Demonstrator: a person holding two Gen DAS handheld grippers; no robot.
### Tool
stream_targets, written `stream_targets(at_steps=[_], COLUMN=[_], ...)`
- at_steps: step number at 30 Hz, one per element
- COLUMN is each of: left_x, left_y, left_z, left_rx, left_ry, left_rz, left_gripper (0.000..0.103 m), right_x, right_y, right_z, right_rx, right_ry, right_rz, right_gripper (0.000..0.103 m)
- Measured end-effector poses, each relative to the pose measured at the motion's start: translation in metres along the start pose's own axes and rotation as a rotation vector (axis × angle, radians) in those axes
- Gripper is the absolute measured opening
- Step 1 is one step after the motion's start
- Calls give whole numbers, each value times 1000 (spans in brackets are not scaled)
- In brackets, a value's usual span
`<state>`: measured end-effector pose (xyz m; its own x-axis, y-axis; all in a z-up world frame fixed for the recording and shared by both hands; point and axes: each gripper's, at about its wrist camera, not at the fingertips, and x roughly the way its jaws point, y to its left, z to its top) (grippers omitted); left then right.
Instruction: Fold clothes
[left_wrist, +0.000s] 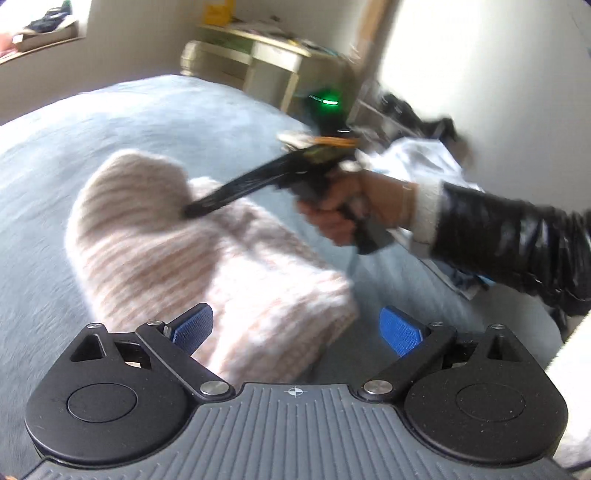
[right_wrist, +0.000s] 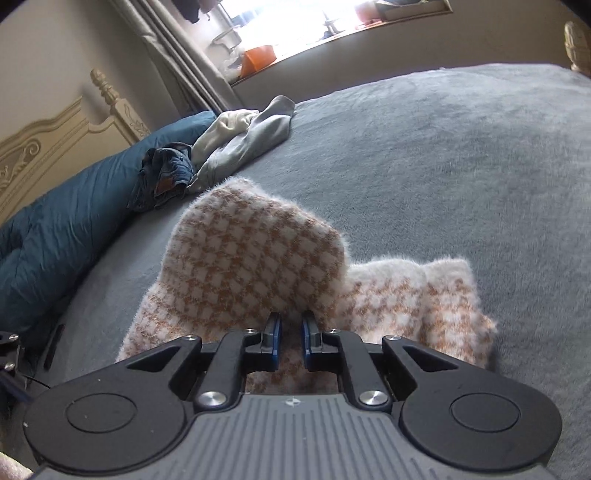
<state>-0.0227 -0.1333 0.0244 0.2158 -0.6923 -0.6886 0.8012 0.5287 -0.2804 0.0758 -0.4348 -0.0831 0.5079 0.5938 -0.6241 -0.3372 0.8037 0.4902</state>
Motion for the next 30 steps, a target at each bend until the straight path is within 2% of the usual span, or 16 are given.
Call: stream_targets(at_steps=[3, 5, 8, 9, 11, 13, 15, 19, 22, 24, 27, 30], left_x=[16, 24, 31, 35, 39, 42, 42, 44, 46, 48, 51, 52], left_y=[7, 1, -7, -9, -10, -8, -6, -2, -2, -3, -6, -7], left_z=[-8, -16, -27, -30, -35, -35, -35, -39, -41, -42, -44, -45], left_rx=[42, 89, 140, 159, 200, 192, 172, 146, 144, 148, 154, 168], left_ry=[16, 15, -16, -22, -37, -55, -76, -115, -133, -138, -143, -142], left_rz=[68, 83, 87, 109, 125, 106, 91, 76, 71, 72, 73, 78], left_gripper=[97, 96, 97, 98, 98, 98, 98, 98, 98, 98, 98, 98], right_x=[-9, -26, -59, -67, -77, -84, -92, -95, -79, -71, -63, -32], right_y=[-3, 1, 12, 16, 26, 36, 43, 37, 22, 24, 44, 60], right_z=[0, -2, -14, -20, -31, -38, -42, -48, -51, -46, -32, -17], right_rx=[91, 155, 244, 274, 322, 354, 373, 455, 558, 550, 452, 386], right_ry=[-18, -44, -79, -71, -43, -23, -47, -63, -25, -40, -70, 20], right_rz=[20, 19, 72, 87, 91, 86, 61, -45, -108, -115, -79, -46], right_gripper=[13, 17, 37, 44, 45, 45, 46, 63, 64, 64, 63, 63])
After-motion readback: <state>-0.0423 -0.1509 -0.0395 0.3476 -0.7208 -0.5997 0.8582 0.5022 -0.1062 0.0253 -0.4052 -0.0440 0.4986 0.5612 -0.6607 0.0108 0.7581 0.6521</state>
